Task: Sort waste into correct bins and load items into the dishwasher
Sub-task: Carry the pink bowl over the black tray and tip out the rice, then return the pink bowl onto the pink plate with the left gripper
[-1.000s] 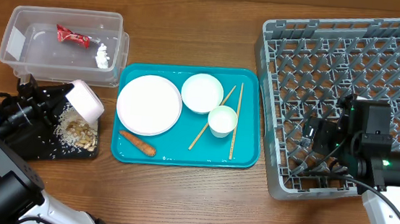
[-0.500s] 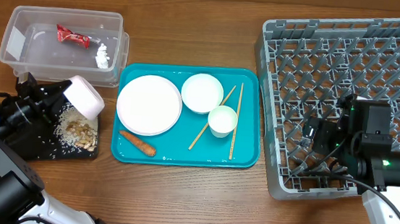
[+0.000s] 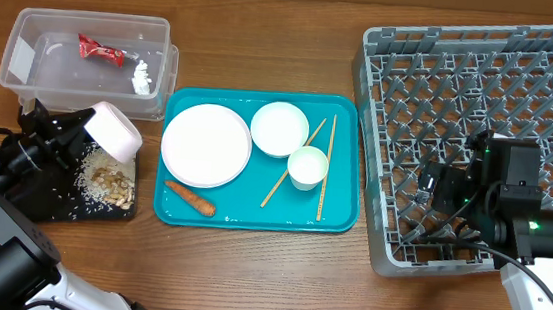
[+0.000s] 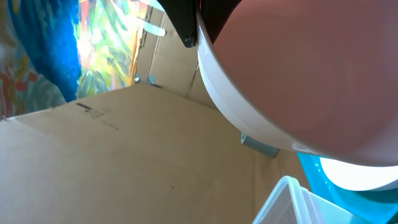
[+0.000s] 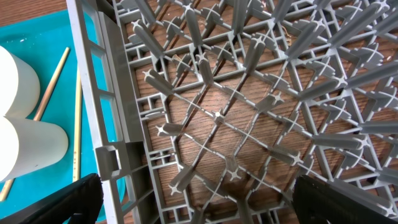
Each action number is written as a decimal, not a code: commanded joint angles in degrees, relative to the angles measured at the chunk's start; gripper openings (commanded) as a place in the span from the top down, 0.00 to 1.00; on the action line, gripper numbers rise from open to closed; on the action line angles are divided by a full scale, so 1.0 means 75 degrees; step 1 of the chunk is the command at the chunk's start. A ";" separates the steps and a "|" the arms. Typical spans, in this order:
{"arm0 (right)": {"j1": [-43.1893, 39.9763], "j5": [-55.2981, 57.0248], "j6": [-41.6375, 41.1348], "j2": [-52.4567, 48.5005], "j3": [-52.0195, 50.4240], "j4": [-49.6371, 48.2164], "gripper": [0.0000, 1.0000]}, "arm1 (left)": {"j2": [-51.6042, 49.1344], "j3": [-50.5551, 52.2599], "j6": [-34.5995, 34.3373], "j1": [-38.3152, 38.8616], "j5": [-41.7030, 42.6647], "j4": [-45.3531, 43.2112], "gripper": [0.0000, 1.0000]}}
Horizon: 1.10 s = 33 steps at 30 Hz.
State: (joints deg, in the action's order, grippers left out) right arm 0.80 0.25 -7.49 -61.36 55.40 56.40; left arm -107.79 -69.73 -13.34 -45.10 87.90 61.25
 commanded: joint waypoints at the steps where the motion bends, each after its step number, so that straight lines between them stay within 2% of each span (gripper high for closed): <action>1: 0.0026 0.0044 -0.0009 0.0035 0.0195 -0.0020 0.00 | -0.0041 0.0032 0.0277 0.0201 -0.0851 0.0128 0.96; 6: 0.0026 0.0047 -0.0006 0.0035 0.0195 0.0020 0.00 | -0.0009 0.0032 0.0717 0.1387 -0.2381 0.0268 0.96; 10: 0.0026 0.0047 -0.0006 0.0035 0.0195 0.0070 0.00 | 0.0233 -0.0119 0.0807 0.2827 -0.3652 0.0251 0.96; 12: 0.0026 0.0047 -0.0006 0.0035 0.0195 0.0076 0.00 | 0.0469 -0.0364 0.0533 0.3768 -0.5062 0.0219 0.96; 18: 0.0026 0.0044 -0.0006 0.0035 0.0195 0.0012 0.00 | 0.0644 -0.0758 -0.0137 0.5619 -0.7909 -0.0428 0.96; 22: 0.0026 0.0044 -0.0006 0.0035 0.0195 -0.0163 0.00 | 0.0644 -0.0758 -0.0516 0.6808 -0.9040 -0.1236 0.96; 26: 0.0026 0.0044 -0.0003 0.0035 0.0195 -0.0189 0.00 | 0.0644 -0.0822 -0.0752 0.7376 -0.9398 -0.1466 0.96; 32: 0.0026 0.0044 -0.0003 0.0035 0.0195 -0.0195 0.00 | 0.0638 -0.0839 -0.1288 0.7764 -1.1645 -0.1600 0.96; 33: 0.0026 0.0044 -0.0003 0.0035 0.0195 -0.0195 0.00 | 0.0638 -0.0839 -0.1285 0.7764 -1.1747 -0.1609 0.93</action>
State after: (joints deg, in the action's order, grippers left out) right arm 0.80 0.23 -7.46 -61.36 55.40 55.27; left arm -104.14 -75.11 -20.01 12.80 11.33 49.45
